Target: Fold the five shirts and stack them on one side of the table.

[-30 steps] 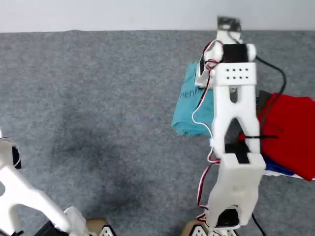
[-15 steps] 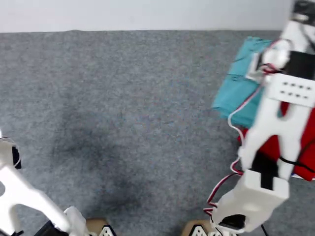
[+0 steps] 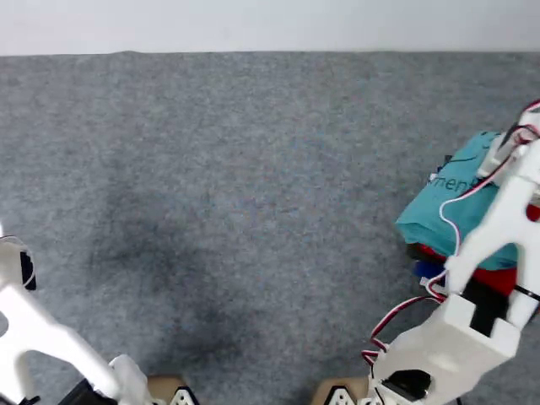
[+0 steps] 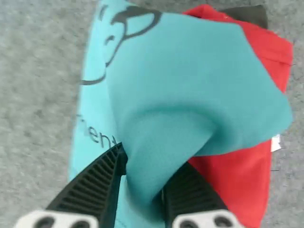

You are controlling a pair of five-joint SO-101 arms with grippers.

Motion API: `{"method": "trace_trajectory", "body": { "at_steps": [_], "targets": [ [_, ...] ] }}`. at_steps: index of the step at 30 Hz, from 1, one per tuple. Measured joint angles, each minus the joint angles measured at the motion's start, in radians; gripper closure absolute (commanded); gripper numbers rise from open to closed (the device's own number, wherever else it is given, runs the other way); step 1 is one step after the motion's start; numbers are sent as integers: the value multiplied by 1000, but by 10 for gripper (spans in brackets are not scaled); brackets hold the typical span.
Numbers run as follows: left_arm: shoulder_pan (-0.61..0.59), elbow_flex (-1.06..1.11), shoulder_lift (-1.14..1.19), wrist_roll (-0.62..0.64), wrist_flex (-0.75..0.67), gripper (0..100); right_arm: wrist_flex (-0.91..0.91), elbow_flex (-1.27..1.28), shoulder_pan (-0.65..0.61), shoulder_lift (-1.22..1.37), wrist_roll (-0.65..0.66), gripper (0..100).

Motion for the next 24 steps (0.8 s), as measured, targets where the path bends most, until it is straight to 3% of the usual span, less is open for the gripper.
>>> {"method": "trace_trajectory", "body": {
  "at_steps": [3, 7, 10, 15, 22, 24],
  "targets": [
    [0, 2, 0, 0, 0, 994, -46, 3, 58, 64, 52, 935],
    [0, 2, 0, 0, 0, 994, -72, 3, 114, 121, 126, 743],
    [0, 2, 0, 0, 0, 994, -63, 3, 121, 132, 127, 684],
    [0, 2, 0, 0, 0, 994, 8, 3, 114, 106, 127, 723],
    [0, 21, 0, 0, 0, 994, 8, 3, 31, -81, 184, 989],
    [0, 41, 0, 0, 0, 994, 9, 3, -8, -126, 206, 976]
  ]
}}
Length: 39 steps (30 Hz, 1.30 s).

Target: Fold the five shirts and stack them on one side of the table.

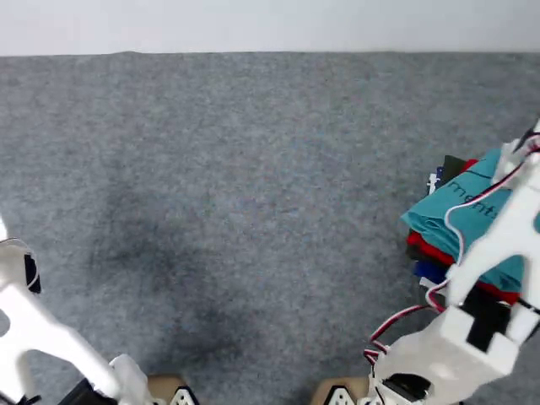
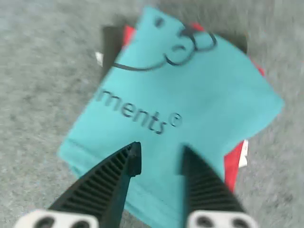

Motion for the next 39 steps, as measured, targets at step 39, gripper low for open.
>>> {"method": "trace_trajectory", "body": {
  "at_steps": [39],
  "targets": [
    [0, 20, 0, 0, 0, 994, -66, 319, 259, 161, 327, 988]
  ]
}}
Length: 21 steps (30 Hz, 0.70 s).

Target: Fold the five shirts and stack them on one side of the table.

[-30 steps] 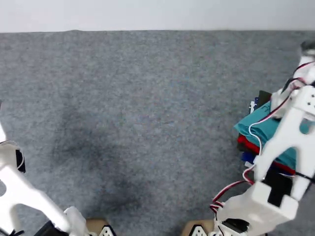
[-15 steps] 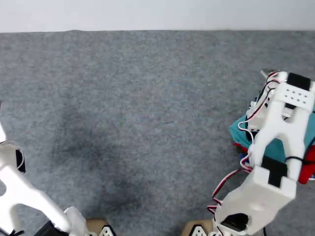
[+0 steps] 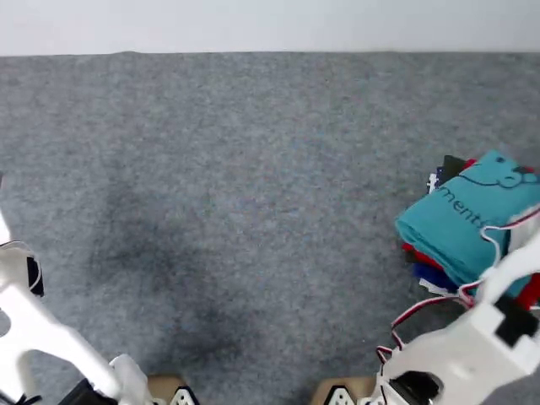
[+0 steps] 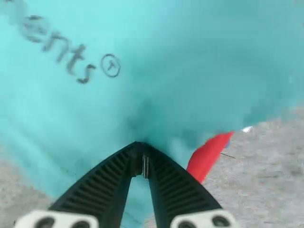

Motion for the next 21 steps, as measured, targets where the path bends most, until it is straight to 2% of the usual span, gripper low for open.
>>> {"method": "trace_trajectory", "body": {
  "at_steps": [7, 13, 17, 21],
  "targets": [
    [0, -2, 0, 0, 0, 994, 64, -101, -8, 41, 0, 988],
    [12, -32, -94, 5, 0, 994, 64, -106, -100, -158, 0, 988],
    [100, -32, -226, 15, 2, 994, 66, -104, -176, -302, 0, 988],
    [259, -32, -338, 117, 3, 994, 66, -5, -276, -425, -17, 988]
  ]
}}
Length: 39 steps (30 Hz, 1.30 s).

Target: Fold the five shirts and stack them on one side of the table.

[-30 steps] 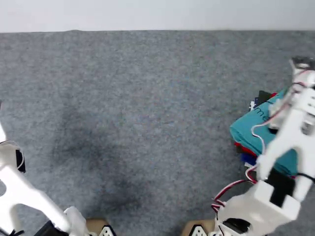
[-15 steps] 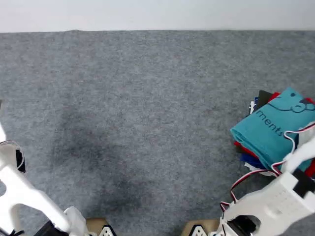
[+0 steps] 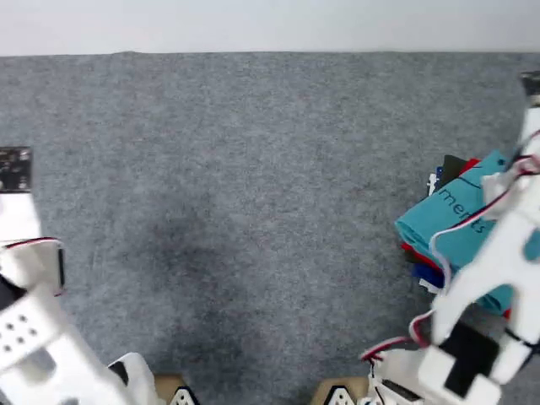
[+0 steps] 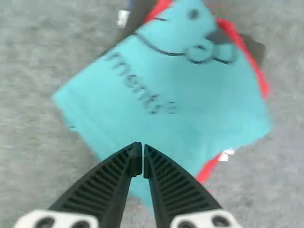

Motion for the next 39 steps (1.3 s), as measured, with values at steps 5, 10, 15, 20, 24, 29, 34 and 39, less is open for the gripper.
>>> {"method": "trace_trajectory", "body": {
  "at_steps": [5, 10, 15, 20, 24, 29, 34, 39],
  "targets": [
    [187, 0, -57, 227, 0, 994, 0, 215, -97, -169, -288, 988],
    [305, 8, -60, 354, -5, 994, -14, 414, -219, -315, -571, 988],
    [445, 123, -100, 377, -98, 994, -161, 629, -308, -448, -704, 988],
    [494, 295, -238, 454, -288, 994, -321, 827, -387, -618, -720, 988],
    [509, 491, -358, 463, -422, 994, -460, 1026, -413, -750, -723, 988],
    [511, 723, -505, 463, -554, 995, -617, 1272, -462, -895, -723, 988],
    [546, 919, -671, 462, -631, 995, -738, 1464, -522, -1046, -723, 988],
    [615, 1114, -850, 416, -641, 995, -832, 1676, -585, -1217, -723, 988]
  ]
}}
